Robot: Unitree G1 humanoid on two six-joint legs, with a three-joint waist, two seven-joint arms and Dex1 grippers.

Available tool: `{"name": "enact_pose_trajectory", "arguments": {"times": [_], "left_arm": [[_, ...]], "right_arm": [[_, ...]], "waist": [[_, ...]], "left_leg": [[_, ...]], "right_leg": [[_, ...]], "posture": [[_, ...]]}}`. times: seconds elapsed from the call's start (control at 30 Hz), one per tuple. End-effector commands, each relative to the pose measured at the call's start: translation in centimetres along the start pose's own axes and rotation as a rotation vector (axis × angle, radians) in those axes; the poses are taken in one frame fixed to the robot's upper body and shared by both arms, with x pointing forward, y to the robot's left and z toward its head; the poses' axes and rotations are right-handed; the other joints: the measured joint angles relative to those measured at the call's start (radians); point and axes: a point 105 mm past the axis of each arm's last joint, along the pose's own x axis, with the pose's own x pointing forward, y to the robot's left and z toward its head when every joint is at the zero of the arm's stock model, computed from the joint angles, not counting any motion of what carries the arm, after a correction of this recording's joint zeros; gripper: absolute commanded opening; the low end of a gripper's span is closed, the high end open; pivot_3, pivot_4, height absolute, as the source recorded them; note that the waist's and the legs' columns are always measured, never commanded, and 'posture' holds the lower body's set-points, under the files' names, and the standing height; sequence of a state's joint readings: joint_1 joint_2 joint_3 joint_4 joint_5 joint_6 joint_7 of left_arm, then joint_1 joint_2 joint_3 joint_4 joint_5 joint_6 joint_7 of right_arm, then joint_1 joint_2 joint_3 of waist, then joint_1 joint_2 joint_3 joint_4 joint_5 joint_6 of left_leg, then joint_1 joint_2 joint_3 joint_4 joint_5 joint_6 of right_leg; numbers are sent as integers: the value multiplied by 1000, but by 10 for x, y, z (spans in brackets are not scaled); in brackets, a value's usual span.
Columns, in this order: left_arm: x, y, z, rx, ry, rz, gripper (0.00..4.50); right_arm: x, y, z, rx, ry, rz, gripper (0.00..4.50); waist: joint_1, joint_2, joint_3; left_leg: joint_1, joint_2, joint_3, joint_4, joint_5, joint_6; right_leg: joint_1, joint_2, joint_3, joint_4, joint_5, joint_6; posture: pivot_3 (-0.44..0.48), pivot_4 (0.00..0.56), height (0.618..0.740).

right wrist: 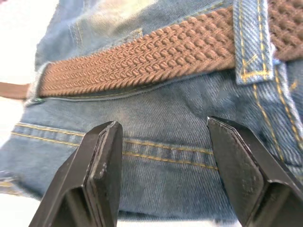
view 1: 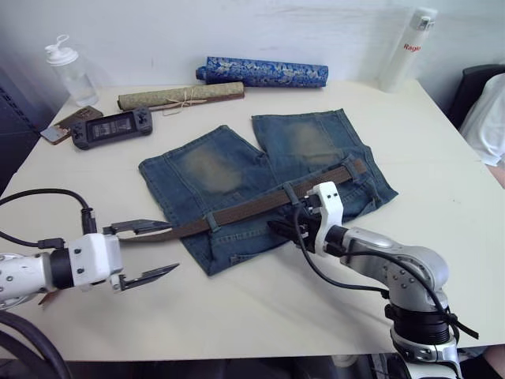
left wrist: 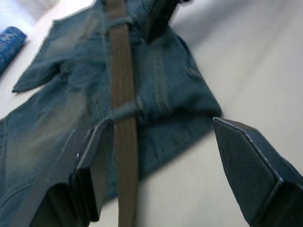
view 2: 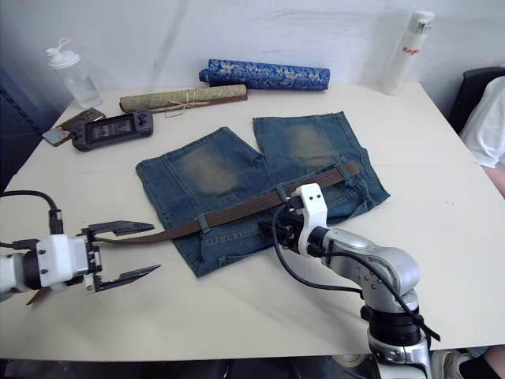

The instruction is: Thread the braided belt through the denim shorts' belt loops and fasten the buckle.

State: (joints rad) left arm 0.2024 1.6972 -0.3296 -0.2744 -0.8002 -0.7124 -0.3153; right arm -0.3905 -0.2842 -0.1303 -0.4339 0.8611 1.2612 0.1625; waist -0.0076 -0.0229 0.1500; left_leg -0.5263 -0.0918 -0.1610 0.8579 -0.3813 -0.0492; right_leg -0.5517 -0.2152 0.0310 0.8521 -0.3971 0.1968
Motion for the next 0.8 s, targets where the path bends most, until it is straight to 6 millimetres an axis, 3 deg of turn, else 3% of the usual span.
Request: {"name": "enact_pose_trajectory", "arguments": {"times": [0.03,0.13,0.27,0.47,0.67,0.8], "left_arm": [[20,-6,11,-101,-48,22,3643],[34,-16,8,-135,-50,14,3643],[49,-18,6,-138,-51,18,3643],[67,-23,4,-68,-25,-25,3643],[78,-25,-3,10,38,-68,3643],[93,-24,-16,59,127,-68,3643]], "right_arm": [[-32,16,40,-51,-115,140,3090],[-59,15,61,-142,-151,192,3090],[-79,-9,60,-421,-47,82,3090],[-84,-69,51,-1010,184,-117,3090],[-79,-107,56,-1316,277,-195,3090],[-75,-133,41,-1512,393,-200,3090]], "waist": [[-4,6,8],[-5,8,12],[2,8,12],[1,5,14],[7,5,17],[8,4,17]], "left_leg": [[-1,0,0,0,0,0],[-2,0,1,-2,0,0],[-2,0,3,-3,-1,2],[0,0,9,-3,-1,2],[-1,0,11,-1,0,1],[-2,0,11,1,0,1]], "right_leg": [[0,0,0,-1,0,0],[0,-1,0,-6,1,1],[1,-1,-2,-13,2,3],[3,-3,-1,-19,6,5],[3,-3,0,-19,8,4],[3,-3,1,-19,8,4]], "posture": [[0,150,637],[0,150,637],[0,150,637],[0,150,637],[0,150,637],[0,150,637]]}}
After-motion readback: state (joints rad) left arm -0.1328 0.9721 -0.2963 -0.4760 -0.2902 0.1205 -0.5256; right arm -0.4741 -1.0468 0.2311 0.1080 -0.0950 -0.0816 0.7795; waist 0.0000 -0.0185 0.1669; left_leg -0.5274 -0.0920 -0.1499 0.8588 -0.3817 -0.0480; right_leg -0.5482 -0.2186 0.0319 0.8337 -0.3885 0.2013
